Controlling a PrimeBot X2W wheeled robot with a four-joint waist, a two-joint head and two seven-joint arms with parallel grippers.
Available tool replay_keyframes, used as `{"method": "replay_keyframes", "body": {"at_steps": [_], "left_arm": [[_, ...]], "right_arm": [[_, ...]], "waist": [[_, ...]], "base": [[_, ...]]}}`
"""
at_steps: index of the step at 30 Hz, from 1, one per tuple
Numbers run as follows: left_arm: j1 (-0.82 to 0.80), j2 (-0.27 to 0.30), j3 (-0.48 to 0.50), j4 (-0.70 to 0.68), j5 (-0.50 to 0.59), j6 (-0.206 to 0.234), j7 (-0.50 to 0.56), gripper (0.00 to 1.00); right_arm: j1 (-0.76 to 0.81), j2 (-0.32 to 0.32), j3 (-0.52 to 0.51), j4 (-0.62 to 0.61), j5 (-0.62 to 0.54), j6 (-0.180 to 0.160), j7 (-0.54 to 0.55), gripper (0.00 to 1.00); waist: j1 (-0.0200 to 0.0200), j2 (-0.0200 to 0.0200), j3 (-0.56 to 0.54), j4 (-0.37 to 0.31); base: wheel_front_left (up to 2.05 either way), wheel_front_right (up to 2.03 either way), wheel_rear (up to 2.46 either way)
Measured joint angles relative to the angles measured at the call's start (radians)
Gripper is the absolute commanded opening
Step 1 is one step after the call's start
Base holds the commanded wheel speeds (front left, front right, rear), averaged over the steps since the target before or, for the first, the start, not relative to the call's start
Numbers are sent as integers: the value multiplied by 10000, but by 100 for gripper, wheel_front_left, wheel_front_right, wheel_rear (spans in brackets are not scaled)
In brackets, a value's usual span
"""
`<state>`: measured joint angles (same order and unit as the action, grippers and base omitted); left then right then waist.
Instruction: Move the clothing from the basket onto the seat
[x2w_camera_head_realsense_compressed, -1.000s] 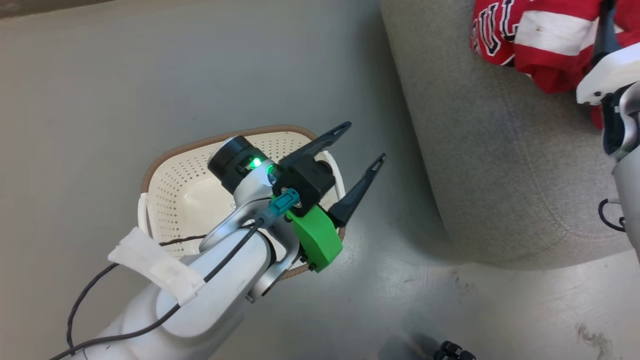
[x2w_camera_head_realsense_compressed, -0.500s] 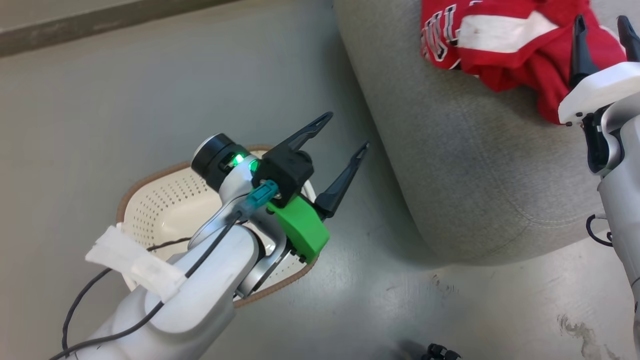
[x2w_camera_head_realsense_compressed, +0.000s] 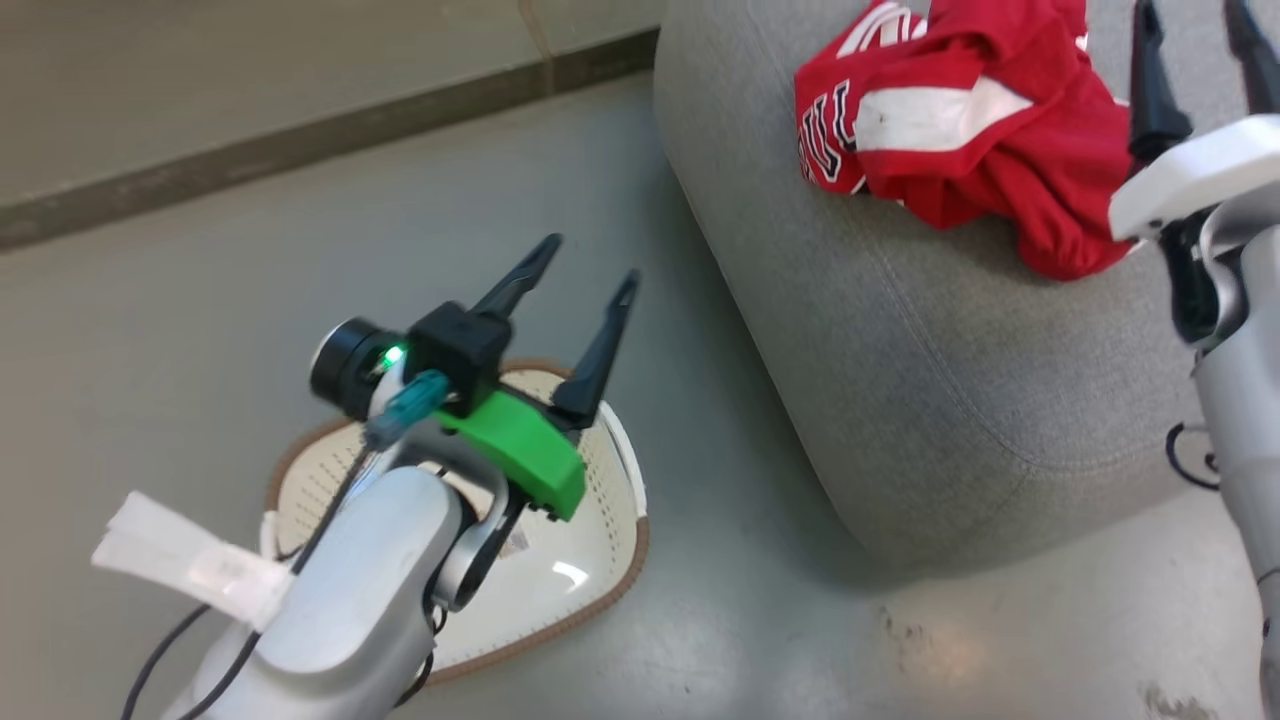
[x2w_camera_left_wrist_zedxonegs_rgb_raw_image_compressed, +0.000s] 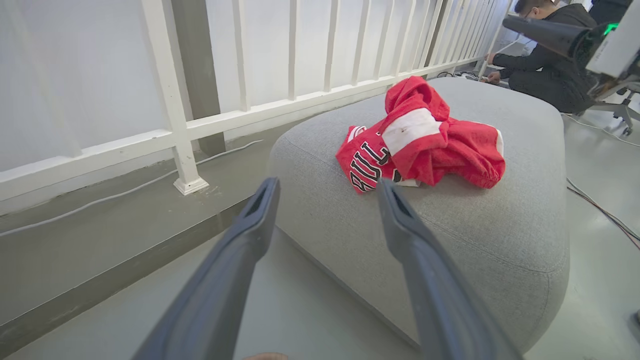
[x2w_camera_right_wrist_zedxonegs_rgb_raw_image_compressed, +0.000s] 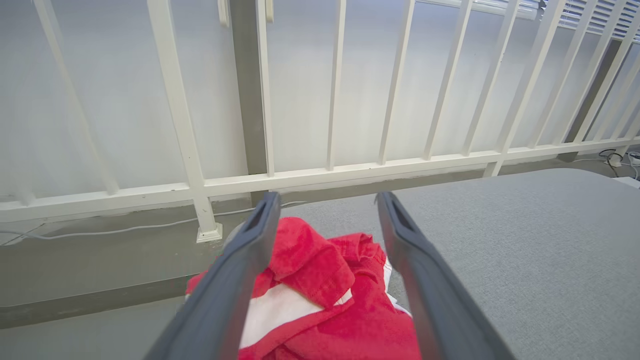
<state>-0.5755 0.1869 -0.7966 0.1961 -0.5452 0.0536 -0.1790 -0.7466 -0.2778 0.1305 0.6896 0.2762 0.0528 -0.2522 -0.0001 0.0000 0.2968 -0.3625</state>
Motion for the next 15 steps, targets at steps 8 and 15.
{"method": "replay_keyframes", "body": {"at_steps": [8,15], "left_arm": [[753,-21,819,533,-466,303,-420,100],[1406,90,1425,825,-502,493,-523,100]], "right_arm": [[803,128,46,-238,46,104,-12,100],[1551,502,157,-476,192,209,-12,100]], "waist": [[0,0,-824,551],[0,0,-1404,1400]], "base": [[0,0,0],[0,0,0]]}}
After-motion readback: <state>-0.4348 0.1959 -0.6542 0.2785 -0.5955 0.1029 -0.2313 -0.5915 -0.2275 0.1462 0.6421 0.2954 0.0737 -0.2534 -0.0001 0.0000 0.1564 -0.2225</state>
